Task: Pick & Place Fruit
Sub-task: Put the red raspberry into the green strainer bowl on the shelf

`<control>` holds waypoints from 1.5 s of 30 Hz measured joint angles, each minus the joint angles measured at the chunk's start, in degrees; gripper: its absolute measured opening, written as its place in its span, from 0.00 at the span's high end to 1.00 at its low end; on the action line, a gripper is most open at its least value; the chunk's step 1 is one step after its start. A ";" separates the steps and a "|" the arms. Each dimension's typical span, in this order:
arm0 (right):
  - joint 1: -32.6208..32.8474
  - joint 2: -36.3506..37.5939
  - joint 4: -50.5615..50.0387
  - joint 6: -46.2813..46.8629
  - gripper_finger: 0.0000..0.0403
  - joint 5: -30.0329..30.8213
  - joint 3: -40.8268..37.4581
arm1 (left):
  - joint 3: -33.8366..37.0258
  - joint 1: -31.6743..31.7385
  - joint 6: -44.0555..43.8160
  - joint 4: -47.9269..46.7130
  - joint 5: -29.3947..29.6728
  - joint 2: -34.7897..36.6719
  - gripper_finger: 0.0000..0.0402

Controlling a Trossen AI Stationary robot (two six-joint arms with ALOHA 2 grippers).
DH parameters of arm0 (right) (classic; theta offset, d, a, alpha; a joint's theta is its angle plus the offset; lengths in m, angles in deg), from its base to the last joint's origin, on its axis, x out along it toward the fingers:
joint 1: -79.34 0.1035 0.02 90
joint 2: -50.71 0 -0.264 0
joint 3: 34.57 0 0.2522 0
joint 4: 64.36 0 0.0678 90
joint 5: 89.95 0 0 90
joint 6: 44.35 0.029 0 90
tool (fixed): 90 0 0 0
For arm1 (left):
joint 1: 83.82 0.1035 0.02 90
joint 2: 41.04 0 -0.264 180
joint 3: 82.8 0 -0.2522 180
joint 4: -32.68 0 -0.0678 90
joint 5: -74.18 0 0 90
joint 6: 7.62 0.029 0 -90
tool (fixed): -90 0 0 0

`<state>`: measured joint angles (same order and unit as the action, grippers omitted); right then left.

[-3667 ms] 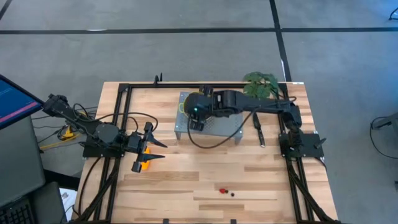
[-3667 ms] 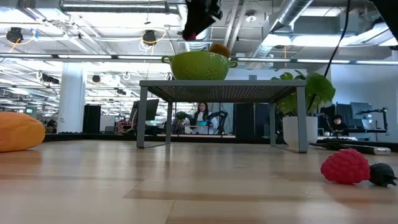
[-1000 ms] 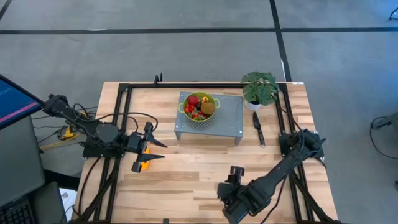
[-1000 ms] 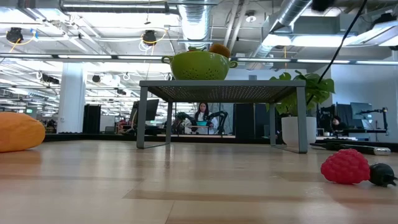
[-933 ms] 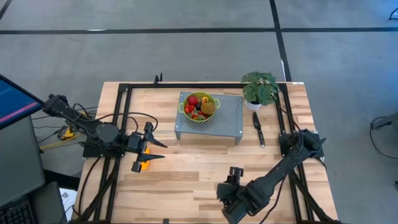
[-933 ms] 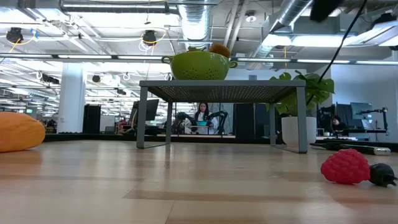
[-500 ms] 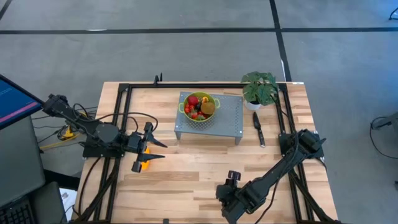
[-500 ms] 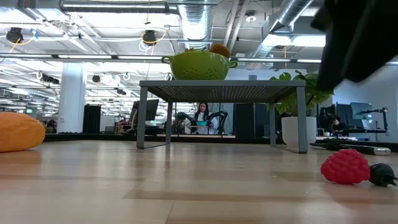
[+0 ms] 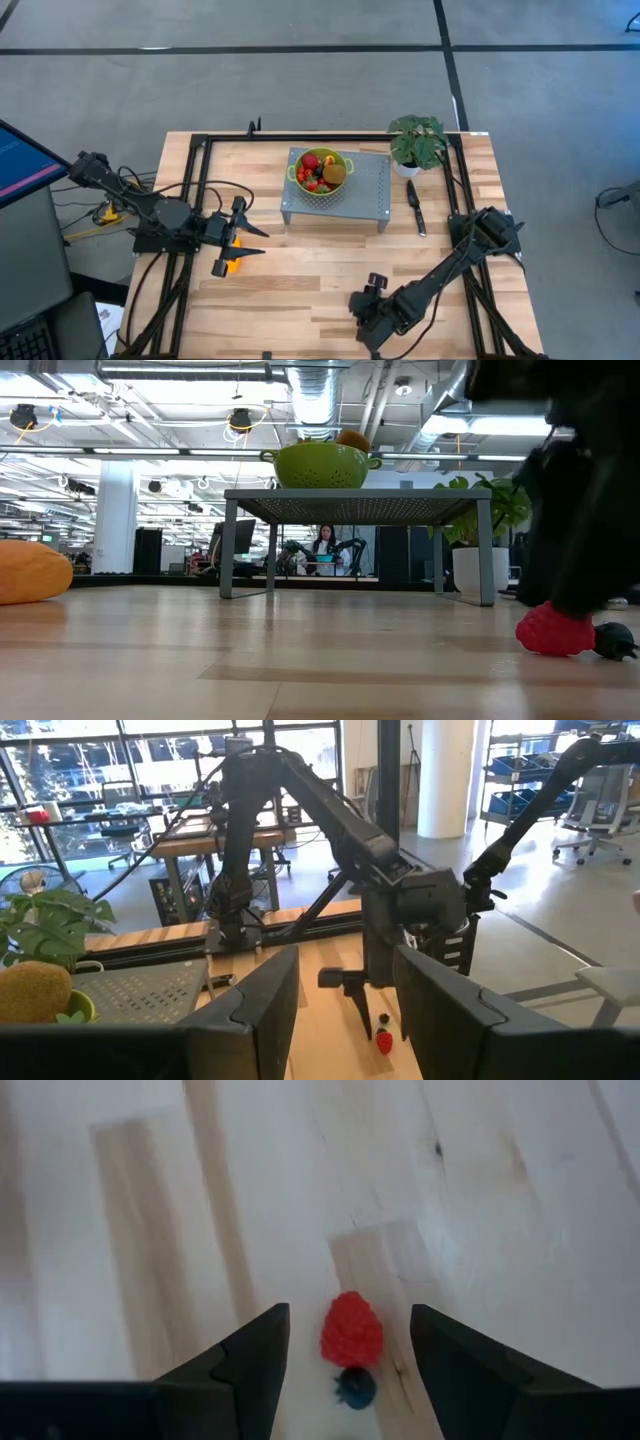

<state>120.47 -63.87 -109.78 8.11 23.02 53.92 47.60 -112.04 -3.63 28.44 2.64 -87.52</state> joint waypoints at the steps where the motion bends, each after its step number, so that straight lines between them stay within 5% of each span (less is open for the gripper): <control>1: -0.02 -0.02 0.52 0.13 0.49 -0.32 -0.65 | 0.00 0.00 0.00 0.00 0.00 0.00 0.61; 16: -1.53 0.02 4.20 1.84 0.53 -0.47 -5.20 | 0.01 -0.01 0.02 0.00 -0.24 0.00 0.61; 34: -1.80 0.04 4.49 0.06 0.74 -0.65 -5.21 | 0.00 0.01 0.01 0.00 -0.11 0.00 0.61; 45: -1.89 0.02 4.58 -1.61 0.75 -0.58 -5.23 | 0.01 -0.01 0.02 0.00 0.04 0.00 0.61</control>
<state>118.58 -63.85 -105.20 6.49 22.44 48.69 47.60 -112.04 -3.61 28.44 2.68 -87.52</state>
